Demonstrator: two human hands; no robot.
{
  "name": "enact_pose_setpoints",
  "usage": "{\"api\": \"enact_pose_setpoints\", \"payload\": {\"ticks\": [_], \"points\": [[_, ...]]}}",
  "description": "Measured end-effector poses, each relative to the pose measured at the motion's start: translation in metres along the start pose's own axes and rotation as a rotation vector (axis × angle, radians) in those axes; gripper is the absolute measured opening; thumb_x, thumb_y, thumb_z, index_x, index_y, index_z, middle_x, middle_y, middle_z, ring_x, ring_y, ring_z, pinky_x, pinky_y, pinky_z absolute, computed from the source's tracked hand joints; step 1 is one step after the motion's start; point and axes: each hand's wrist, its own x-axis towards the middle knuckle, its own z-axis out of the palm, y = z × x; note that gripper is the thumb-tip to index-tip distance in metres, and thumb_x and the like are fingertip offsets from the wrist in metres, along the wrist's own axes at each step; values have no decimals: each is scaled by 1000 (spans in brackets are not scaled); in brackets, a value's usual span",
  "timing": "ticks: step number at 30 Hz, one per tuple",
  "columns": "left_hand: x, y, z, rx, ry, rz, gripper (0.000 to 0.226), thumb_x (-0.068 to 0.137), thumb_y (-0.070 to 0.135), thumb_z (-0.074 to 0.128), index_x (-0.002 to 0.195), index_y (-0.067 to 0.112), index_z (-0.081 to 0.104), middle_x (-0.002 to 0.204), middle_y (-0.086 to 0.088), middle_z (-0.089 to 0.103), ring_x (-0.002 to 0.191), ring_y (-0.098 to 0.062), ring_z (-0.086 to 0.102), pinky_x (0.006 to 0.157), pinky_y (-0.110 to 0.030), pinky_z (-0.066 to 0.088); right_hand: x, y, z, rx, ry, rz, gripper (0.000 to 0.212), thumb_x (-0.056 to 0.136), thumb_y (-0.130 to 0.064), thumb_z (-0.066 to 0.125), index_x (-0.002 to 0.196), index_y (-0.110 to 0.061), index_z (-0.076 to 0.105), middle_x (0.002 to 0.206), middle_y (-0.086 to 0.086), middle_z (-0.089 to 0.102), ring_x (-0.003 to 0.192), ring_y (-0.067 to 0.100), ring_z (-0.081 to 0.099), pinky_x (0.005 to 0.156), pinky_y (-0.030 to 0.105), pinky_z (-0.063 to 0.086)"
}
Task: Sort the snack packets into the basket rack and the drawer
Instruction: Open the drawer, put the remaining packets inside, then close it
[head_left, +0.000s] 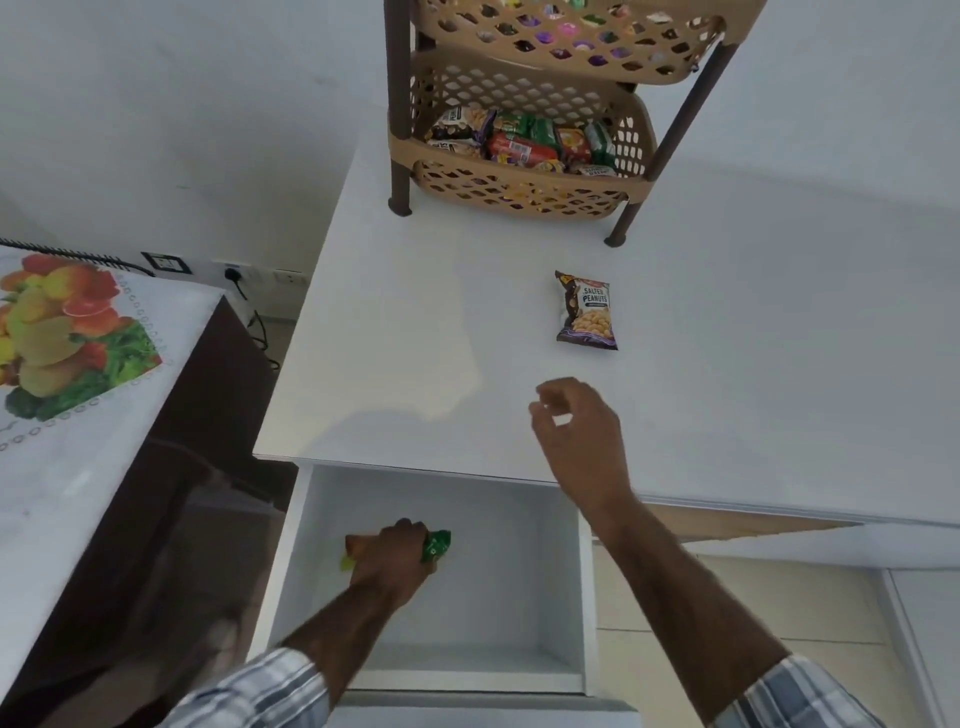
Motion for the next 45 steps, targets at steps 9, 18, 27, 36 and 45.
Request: {"api": "enact_pose_setpoints", "payload": {"ticks": [9, 18, 27, 36, 45], "points": [[39, 34, 32, -212, 33, -140, 58, 101, 36, 53, 151, 13, 33, 134, -7, 60, 116, -22, 63, 94, -33, 50, 79, 28, -26, -291, 151, -4, 14, 93, -22, 59, 104, -16, 65, 106, 3, 64, 102, 22, 58, 85, 35, 49], [42, 48, 36, -385, 92, -165, 46, 94, 20, 67, 133, 2, 53, 117, -10, 62, 103, -27, 62, 96, -37, 49, 117, 44, -5, -554, 16, 52, 64, 87, -40, 68, 142, -21, 41, 139, 12, 42, 125, 33, 43, 95, 48, 46], [8, 41, -28, -628, 134, -77, 30, 92, 31, 40, 106, 20, 64, 103, 0, 64, 91, -15, 65, 83, -27, 50, 120, 50, 11, -542, -121, 0, 57, 86, -24, 65, 141, -27, 48, 156, 10, 27, 136, 31, 37, 100, 48, 44], [-53, 52, -103, -1269, 192, -29, 12, 97, 20, 65, 97, 13, 74, 90, -11, 76, 82, -24, 73, 77, -35, 58, 32, 31, 38, -402, -60, -101, 42, 79, -10, 68, 119, -24, 65, 139, 7, 49, 114, 32, 56, 86, 44, 53], [-56, 56, -134, -1653, 164, -48, 36, 96, 38, 66, 122, 13, 67, 108, -9, 77, 102, -24, 73, 96, -43, 56, -74, -5, 65, -424, -226, -383, 56, 79, -6, 59, 131, -27, 55, 147, 7, 46, 127, 28, 50, 98, 41, 48]]}}
